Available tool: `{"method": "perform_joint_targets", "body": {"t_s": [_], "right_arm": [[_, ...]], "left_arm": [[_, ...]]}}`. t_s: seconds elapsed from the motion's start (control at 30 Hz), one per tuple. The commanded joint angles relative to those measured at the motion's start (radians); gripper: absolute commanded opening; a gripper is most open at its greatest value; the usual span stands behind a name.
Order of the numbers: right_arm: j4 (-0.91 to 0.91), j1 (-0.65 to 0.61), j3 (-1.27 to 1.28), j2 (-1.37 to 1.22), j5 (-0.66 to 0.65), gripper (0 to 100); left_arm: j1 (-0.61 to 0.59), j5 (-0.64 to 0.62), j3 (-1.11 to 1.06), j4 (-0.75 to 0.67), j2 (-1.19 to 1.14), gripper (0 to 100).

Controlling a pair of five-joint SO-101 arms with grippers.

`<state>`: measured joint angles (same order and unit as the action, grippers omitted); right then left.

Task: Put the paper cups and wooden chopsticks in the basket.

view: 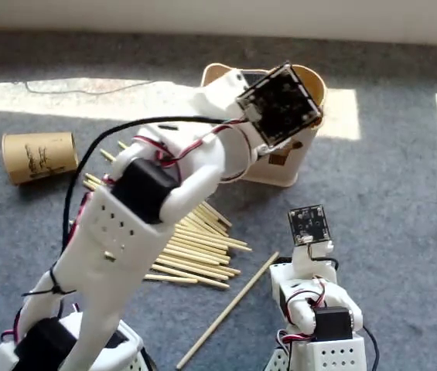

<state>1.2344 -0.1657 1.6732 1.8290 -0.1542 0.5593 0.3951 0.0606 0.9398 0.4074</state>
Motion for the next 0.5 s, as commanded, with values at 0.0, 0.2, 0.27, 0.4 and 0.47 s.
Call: {"method": "perform_joint_targets", "body": {"t_s": [0.0,0.2,0.27,0.4,0.47], "right_arm": [[0.010,0.010,0.097,0.005,0.000,0.5],[0.010,0.010,0.097,0.005,0.000,0.5],[0.010,0.010,0.097,0.005,0.000,0.5],[0.010,0.010,0.097,0.005,0.000,0.5],[0.010,0.010,0.097,0.005,0.000,0.5]], "left_arm": [[-0.071,-0.023,0.004,0.110,0.125,17],[-0.291,-0.044,0.002,0.285,0.225,17],[-0.372,-0.086,0.002,0.334,0.246,17],[-0.535,-0.127,0.001,0.402,0.262,17],[-0.604,-0.147,-0.004,0.436,0.260,17]]}}
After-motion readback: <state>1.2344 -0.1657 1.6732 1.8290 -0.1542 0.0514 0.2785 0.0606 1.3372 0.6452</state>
